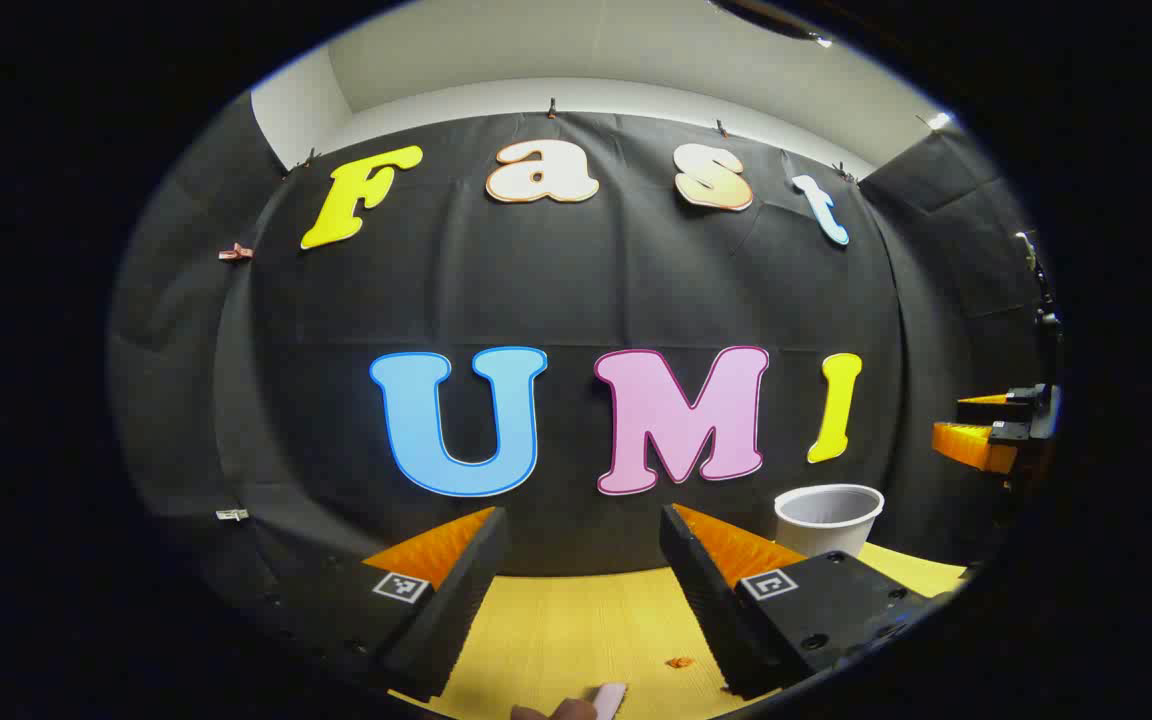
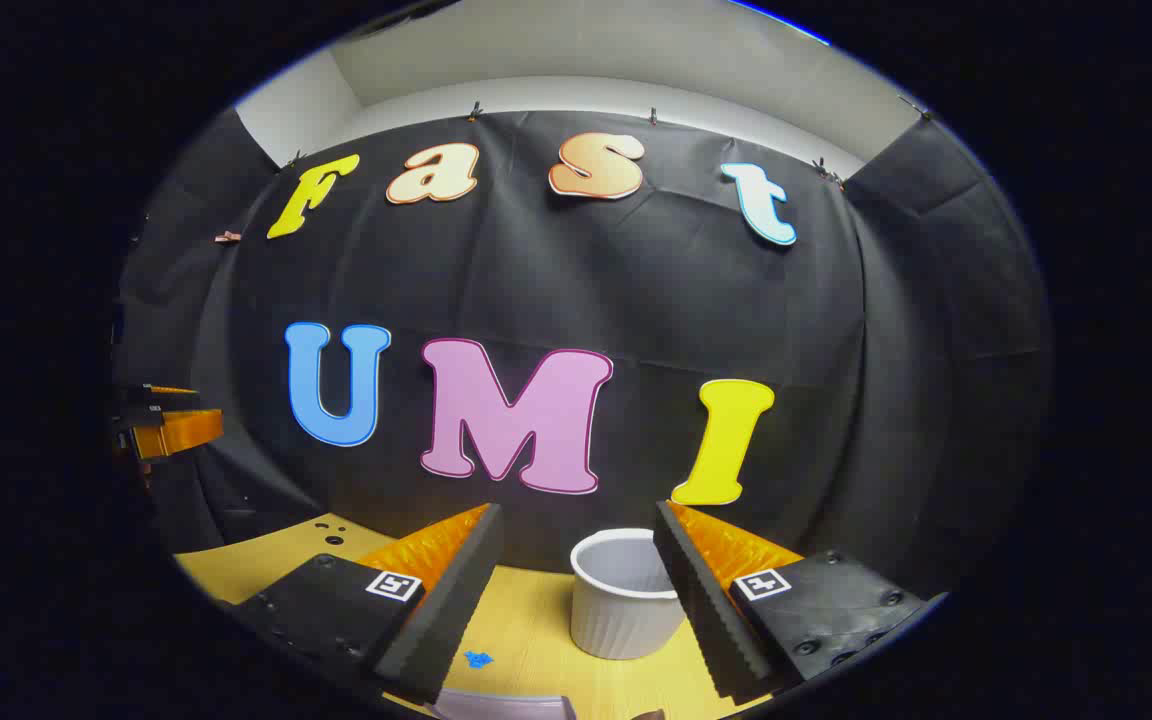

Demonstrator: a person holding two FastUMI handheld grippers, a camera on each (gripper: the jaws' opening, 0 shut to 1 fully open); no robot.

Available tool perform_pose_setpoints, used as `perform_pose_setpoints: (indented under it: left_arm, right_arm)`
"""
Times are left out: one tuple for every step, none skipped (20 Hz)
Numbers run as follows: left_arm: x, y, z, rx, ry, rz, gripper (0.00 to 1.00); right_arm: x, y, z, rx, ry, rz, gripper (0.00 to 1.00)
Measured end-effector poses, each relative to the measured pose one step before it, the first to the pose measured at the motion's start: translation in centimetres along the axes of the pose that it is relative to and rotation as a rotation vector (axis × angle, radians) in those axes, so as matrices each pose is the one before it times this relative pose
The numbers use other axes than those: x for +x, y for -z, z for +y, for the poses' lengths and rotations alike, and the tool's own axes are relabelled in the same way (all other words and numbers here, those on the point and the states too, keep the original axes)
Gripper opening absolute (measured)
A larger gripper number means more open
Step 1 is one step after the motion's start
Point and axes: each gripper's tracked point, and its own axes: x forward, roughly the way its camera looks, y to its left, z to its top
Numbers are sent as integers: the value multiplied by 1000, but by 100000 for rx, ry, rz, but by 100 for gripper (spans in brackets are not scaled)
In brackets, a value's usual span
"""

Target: Pick up the small broom and dustpan from the desktop, sweep the trash into the dustpan with the broom, and then empty the trash into the garbage bin.

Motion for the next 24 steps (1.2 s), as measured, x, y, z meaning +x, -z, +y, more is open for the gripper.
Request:
perform_pose_setpoints:
  left_arm:
    - [83,127,19,139,177,54,97]
    - [-29,24,15,276,208,-131,97]
    - [152,142,70,278,-135,23,97]
    - [37,-53,-80,-86,143,-8,97]
    - [10,105,-1,-313,179,-3,97]
    - [-5,-64,-49,-172,165,11,97]
    - [214,81,37,-18,242,129,97]
    - [-12,-14,50,142,223,61,97]
    - [37,136,102,203,350,25,97]
    - [-63,-64,81,330,254,-11,97]
    - [66,37,138,306,390,-83,97]
    - [-41,-185,52,318,464,-408,97]
    - [201,48,241,143,251,-218,97]
    - [-26,-32,142,-198,347,35,97]
    - [-78,50,162,-382,577,87,97]
    - [-45,0,1,-201,739,67,97]
    - [59,253,194,227,803,285,97]
    - [-132,50,116,816,1012,271,97]
    - [60,339,108,1140,993,89,97]
    - [-133,230,93,1163,1620,-192,97]
    - [-135,133,-80,332,1635,-48,97]
    - [116,467,-7,-335,1728,83,97]
    - [-25,293,-159,-711,1819,428,97]
    - [-13,599,13,-664,1449,724,97]
  right_arm:
    - [88,-110,-5,-36,18,-111,97]
    - [48,65,30,-149,37,-4,96]
    - [27,-4,52,-194,-410,-155,97]
    - [39,2,159,-492,-505,-168,97]
    - [-7,26,-10,-780,-229,131,97]
    - [23,-74,50,-677,-95,89,97]
    - [37,71,1,-546,4,-52,97]
    - [-30,-82,79,-294,-101,17,97]
    - [46,39,168,-36,-31,72,97]
    - [-1,-7,214,208,-27,253,97]
    - [90,47,239,270,-68,311,97]
    - [107,-57,302,201,-255,58,97]
    - [49,-22,285,-12,-44,6,97]
    - [177,-44,397,-38,-357,235,97]
    - [-14,12,450,93,-614,348,97]
    - [-26,200,511,285,-938,776,97]
    - [-152,431,578,254,-1459,1846,97]
    - [-312,792,685,298,-1799,2854,97]
    - [-449,960,588,287,-1663,3537,97]
    - [-701,1386,626,192,-1159,4862,98]
    - [-679,1408,270,150,-125,3986,97]
    - [-762,1598,295,-1,-91,4232,97]
    - [-587,1736,364,-333,175,4837,97]
    - [-698,1966,282,-378,-293,5378,97]
